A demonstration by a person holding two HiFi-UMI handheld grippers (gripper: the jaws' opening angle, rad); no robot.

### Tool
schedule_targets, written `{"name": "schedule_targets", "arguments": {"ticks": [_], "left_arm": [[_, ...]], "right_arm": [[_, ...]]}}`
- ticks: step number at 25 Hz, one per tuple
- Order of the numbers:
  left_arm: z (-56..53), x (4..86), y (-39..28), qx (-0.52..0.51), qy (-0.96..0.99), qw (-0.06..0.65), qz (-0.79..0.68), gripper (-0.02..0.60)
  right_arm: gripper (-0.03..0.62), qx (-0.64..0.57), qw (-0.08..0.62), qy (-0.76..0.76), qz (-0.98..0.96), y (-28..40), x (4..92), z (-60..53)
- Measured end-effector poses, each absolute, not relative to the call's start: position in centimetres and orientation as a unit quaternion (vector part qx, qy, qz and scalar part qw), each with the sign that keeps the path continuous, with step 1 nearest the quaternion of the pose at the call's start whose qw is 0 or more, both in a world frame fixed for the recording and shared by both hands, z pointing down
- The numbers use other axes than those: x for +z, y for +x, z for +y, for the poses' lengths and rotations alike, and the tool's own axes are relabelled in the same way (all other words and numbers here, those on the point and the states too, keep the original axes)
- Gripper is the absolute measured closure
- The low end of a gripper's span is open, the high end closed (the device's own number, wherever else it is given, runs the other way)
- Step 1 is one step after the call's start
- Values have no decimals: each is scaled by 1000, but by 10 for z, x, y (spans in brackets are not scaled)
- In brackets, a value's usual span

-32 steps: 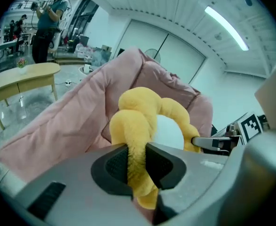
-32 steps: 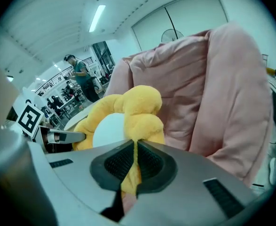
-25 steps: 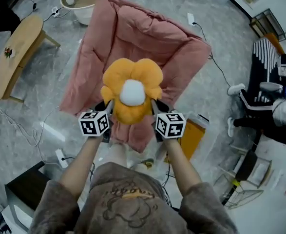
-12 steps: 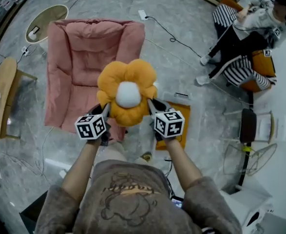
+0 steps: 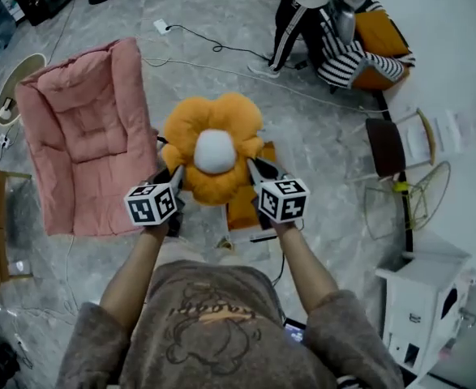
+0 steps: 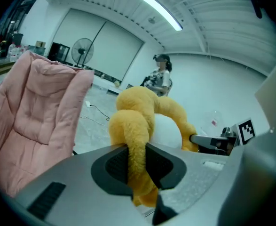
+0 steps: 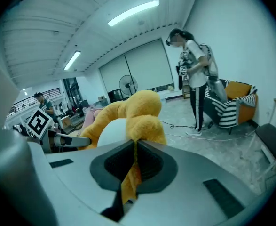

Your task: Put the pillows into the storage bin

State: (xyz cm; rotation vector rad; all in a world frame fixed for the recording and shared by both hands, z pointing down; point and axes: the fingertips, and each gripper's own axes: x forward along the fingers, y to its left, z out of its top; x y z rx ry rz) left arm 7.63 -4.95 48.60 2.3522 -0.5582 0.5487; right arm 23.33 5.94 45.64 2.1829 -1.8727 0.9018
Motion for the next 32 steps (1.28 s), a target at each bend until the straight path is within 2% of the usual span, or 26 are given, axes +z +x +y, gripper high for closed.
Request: {"name": "schedule_targets", "arguments": {"ticks": [10, 18, 26, 32], "left_arm": [[79, 491, 198, 245, 912, 304, -129, 517], [107, 523, 254, 295, 910, 283, -73, 517], [111, 602, 329, 370, 892, 260, -2, 517], [111, 694, 372, 420, 873, 246, 36, 517]], "right_arm": [[579, 310, 27, 777, -547, 331, 463, 216], [579, 335, -8, 801, -496, 370, 502, 260], [579, 387, -39, 818, -425, 415, 587, 282], [579, 428, -69, 822, -370, 438, 682, 291]]}}
